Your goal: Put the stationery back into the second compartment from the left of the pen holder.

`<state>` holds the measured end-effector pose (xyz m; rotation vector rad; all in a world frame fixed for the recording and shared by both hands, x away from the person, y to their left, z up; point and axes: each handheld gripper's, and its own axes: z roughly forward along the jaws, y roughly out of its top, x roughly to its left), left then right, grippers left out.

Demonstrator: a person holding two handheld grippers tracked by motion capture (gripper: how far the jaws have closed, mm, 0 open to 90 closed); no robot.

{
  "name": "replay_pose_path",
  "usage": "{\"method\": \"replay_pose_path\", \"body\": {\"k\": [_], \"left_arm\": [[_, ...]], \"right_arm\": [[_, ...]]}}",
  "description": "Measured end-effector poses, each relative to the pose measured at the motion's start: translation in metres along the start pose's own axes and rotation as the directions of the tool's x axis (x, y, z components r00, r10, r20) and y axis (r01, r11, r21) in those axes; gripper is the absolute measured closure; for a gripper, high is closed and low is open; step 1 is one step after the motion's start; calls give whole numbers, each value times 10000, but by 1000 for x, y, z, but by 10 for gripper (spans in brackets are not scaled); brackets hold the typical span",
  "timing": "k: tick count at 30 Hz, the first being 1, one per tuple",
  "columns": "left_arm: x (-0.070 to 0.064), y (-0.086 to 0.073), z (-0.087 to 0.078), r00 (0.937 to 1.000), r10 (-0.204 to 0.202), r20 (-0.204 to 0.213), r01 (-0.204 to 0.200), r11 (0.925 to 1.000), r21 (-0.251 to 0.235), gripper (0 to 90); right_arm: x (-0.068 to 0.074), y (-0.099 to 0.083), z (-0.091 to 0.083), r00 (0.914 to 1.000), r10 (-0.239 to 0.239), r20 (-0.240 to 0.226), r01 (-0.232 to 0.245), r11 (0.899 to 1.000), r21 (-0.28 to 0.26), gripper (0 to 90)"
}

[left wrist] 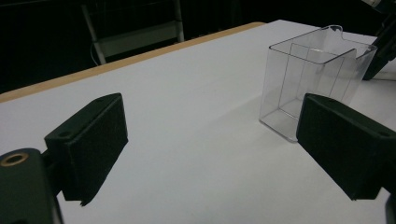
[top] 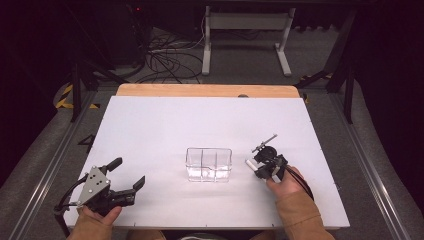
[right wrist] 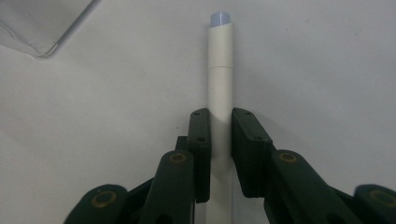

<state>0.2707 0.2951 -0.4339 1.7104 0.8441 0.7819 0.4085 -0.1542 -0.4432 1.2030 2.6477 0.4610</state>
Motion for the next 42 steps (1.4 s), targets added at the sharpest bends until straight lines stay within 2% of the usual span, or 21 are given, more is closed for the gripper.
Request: {"method": "replay_pose_path", "body": {"k": [14,18,25,30,33,37,42], "left_arm": [[0,0,0,10000,4,-6,-4,10000,-5,95],[0,0,0,10000,-57,0,57,10000,-18,95],[0,0,0,10000,6,1,-6,10000,-4,95],[0,0,0,10000,-55,-5,55,10000,-25,95],[0,0,0,10000,-1,-6,1,10000,-3,96],[0,0,0,10000,-69,-6,69,10000,-20,95],[0,0,0,10000,-25,-20,25,10000,-27,95]], "right_arm": [[2,1,-1,9998,-132,129,132,9999,-18,787],[1,0,-7,9996,-115,253,122,9995,-299,787],[1,-2,-24,9992,-141,374,181,9939,-1091,787],[1,-2,-28,9991,-214,379,262,9910,-1312,787],[1,-3,-34,9990,-249,373,311,9838,-1768,787],[3,-6,-45,9983,-299,510,424,9633,-2651,787],[4,-9,-56,9975,-350,612,546,9323,-3575,787]]}}
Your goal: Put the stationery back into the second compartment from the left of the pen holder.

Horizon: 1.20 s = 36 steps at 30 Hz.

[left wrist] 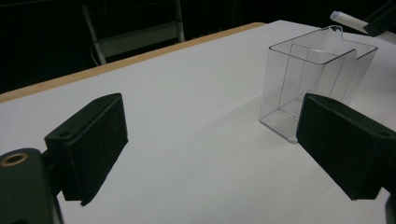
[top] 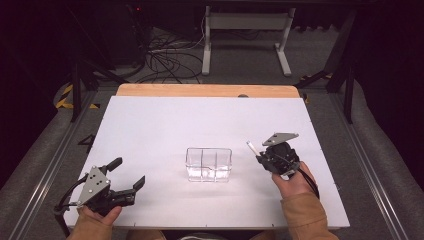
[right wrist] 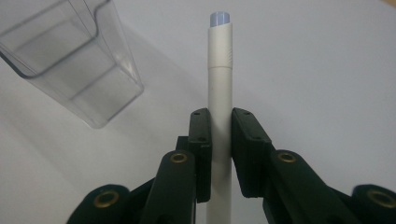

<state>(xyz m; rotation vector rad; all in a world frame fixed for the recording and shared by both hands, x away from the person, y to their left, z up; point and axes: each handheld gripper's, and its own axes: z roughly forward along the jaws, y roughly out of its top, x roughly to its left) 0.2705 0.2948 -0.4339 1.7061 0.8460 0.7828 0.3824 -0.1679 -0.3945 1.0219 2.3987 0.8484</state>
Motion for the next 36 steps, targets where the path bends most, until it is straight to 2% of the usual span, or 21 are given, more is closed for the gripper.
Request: {"method": "replay_pose_path", "body": {"k": [5,11,16,24,26,31,32,36], "left_arm": [[0,0,0,10000,-24,17,24,10000,16,95],[0,0,-1,10000,-29,13,29,10000,10,95],[0,0,-1,10000,-20,10,20,10000,24,95],[0,-1,-2,10000,-13,-5,13,10000,24,95],[0,-1,-2,10000,-10,-35,10,10000,-12,96],[0,-1,-3,10000,-87,-1,87,10000,29,95],[0,-1,-3,10000,-77,-15,77,10000,26,95],[0,-2,-4,10000,-44,-34,44,10000,33,95]], "right_arm": [[-2,-1,-13,9998,95,-176,-113,9944,-1053,787],[-4,-3,-25,9987,155,-489,-262,9739,-2253,787],[-4,-4,-32,9977,101,-669,-303,9507,-3085,786],[-6,-7,-39,9900,236,-1389,-786,9108,-4053,786],[-6,-7,-39,9898,119,-1423,-716,9034,-4228,786],[-1,-6,-41,9925,-415,-1154,-203,8726,-4880,786],[-1,-6,-41,9925,-484,-1123,-136,8690,-4946,786],[0,-6,-42,9901,-611,-1267,-146,8512,-5246,786]]}}
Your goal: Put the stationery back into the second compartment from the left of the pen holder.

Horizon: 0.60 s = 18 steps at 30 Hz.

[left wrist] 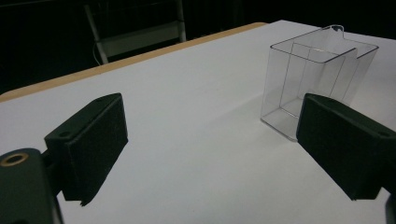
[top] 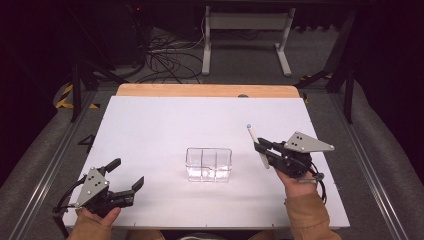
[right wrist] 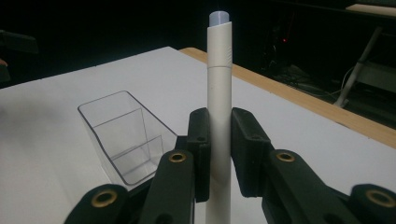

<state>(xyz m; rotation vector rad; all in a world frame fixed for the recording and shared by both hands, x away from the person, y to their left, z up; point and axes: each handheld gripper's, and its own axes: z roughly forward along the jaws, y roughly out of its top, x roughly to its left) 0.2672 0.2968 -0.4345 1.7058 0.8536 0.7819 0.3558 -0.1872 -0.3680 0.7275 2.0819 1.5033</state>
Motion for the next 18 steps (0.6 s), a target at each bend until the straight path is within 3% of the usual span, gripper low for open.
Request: {"method": "replay_pose_path", "body": {"k": [7,18], "left_arm": [[0,-1,-1,10000,16,-55,-16,10000,-5,95],[-1,0,1,10000,53,-44,-53,10000,13,96]], "right_arm": [[3,1,0,9996,-255,-124,249,9986,-466,786],[7,6,2,9989,-159,-437,127,9973,-727,786]]}}
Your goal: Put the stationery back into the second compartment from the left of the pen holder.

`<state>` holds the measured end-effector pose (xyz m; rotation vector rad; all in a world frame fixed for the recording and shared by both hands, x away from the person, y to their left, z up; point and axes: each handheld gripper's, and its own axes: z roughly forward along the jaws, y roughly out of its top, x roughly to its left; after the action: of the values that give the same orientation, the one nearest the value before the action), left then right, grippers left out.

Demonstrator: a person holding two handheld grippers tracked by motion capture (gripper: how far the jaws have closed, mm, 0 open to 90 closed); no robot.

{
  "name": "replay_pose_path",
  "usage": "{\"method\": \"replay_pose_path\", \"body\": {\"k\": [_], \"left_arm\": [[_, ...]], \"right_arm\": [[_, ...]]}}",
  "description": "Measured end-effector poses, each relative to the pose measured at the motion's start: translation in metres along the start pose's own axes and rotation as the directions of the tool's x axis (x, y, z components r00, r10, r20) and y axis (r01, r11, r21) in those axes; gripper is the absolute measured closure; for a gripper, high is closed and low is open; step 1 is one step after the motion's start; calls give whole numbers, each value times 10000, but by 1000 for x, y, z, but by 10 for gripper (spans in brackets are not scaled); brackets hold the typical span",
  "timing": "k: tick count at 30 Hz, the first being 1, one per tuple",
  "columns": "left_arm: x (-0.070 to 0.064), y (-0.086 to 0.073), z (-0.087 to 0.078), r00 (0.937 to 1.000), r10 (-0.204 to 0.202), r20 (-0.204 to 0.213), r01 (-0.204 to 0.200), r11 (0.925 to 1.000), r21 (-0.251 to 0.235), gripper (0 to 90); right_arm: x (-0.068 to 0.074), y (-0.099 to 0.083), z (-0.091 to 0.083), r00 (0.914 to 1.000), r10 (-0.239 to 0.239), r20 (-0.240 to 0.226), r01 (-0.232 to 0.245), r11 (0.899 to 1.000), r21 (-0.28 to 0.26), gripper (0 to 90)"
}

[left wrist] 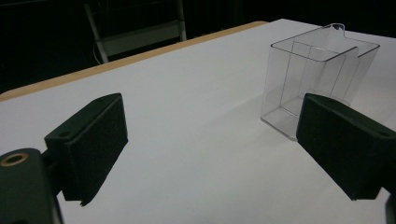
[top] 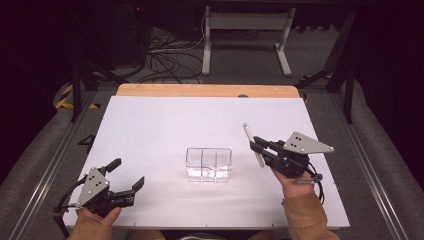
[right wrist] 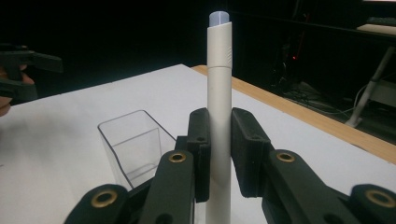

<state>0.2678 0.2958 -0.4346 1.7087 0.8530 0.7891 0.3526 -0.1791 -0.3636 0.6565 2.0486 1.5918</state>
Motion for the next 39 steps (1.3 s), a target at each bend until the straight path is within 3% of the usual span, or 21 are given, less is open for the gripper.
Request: {"method": "replay_pose_path", "body": {"k": [10,19,39], "left_arm": [[0,0,0,10000,-25,10,25,10000,32,95],[0,0,1,9999,-71,72,71,10000,46,95],[0,0,1,10000,-48,61,48,10000,42,95]], "right_arm": [[13,13,19,9984,-171,-542,161,9997,-190,786],[28,24,41,9913,-270,-1292,213,9987,-456,786],[48,23,84,9781,-282,-2064,181,9986,-506,785]]}}
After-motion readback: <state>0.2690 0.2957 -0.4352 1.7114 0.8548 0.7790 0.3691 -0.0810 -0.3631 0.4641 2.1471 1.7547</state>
